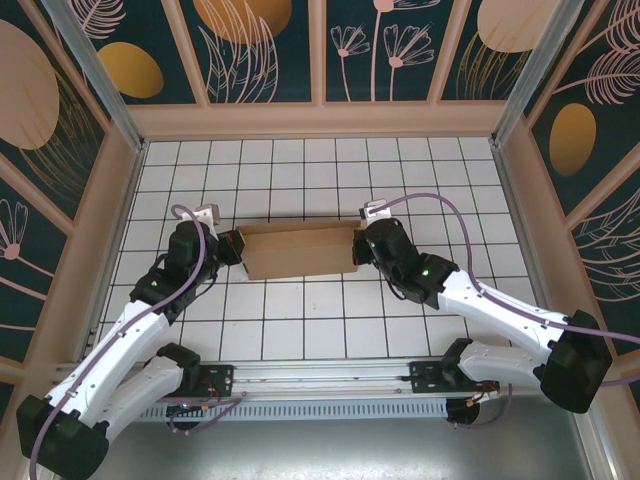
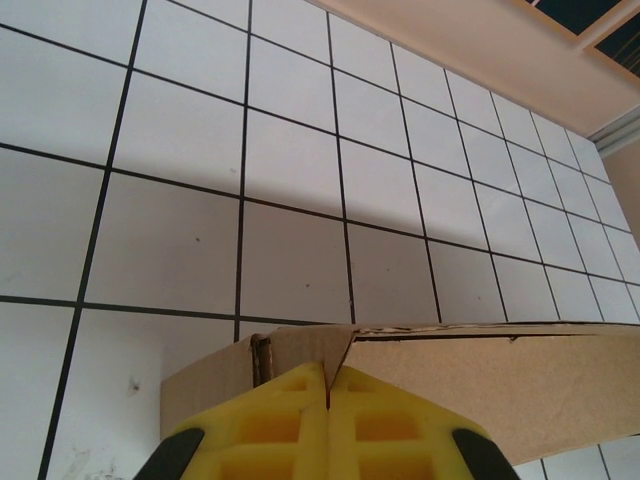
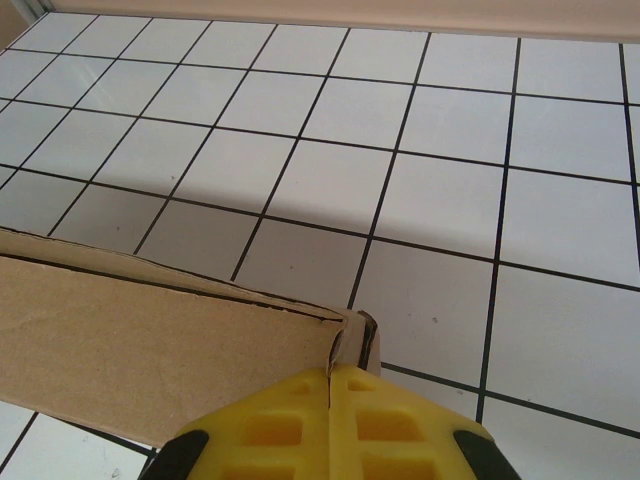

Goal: Fold the paper box

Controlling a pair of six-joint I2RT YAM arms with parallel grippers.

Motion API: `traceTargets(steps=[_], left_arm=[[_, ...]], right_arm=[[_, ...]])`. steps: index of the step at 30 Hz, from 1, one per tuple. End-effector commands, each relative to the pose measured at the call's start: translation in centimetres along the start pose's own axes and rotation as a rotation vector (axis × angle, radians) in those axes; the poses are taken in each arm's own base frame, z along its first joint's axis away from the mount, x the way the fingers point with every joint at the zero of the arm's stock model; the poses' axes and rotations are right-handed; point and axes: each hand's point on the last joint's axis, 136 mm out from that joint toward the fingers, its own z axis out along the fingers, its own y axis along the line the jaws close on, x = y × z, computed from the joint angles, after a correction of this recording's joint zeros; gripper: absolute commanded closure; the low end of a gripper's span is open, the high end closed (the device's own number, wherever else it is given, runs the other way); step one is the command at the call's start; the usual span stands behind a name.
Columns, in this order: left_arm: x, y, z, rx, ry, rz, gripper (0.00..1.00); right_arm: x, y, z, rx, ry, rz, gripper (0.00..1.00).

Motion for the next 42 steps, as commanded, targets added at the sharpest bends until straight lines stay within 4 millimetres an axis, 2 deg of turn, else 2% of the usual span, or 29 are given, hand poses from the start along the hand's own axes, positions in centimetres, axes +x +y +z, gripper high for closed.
traceTargets(steps=[1,7,11,14,21,27,31,35,42], left_arm=[[0.9,-1.9,-0.4,0.083,0.069,-0.034,1.00],[1.1,-0.3,-0.8,0.022,0.046,0.065,1.00],[0.3,0.6,-1.6,-0.035,0.012,0.150,1.00],[0.1,0.7,-1.9,-0.046,-0.001,0.170,1.00],[1.3,1.3,-1.3,-0.041,0.026,0.189,1.00],[0.8,1.9,-1.7,-0.084,0.007,0.241,1.00],[1.5,1.9,-1.4,-0.065,0.025,0.247,1.00],[1.4,2.0,-1.3,-0.069,0.021,0.245,1.00],[2.0,1.8,-1.1,-0.030,0.008,0.143,1.00]], right_arm=[[2.8,1.4,0.1,-0.062,0.084,-0.026,1.00],[3.0,1.4,0.0,-0.054,0.088,-0.035,1.00],[3.0,1.2,-0.1,-0.049,0.084,-0.040,1.00],[2.9,1.2,-0.2,-0.049,0.079,-0.040,1.00],[3.1,1.0,-0.3,-0.045,0.081,-0.043,1.00],[3.3,0.8,-0.4,-0.041,0.079,-0.055,1.00],[3.5,0.8,-0.4,-0.045,0.079,-0.058,1.00],[3.7,0.8,-0.3,-0.047,0.081,-0.057,1.00],[3.8,0.7,-0.3,-0.049,0.064,-0.032,1.00]])
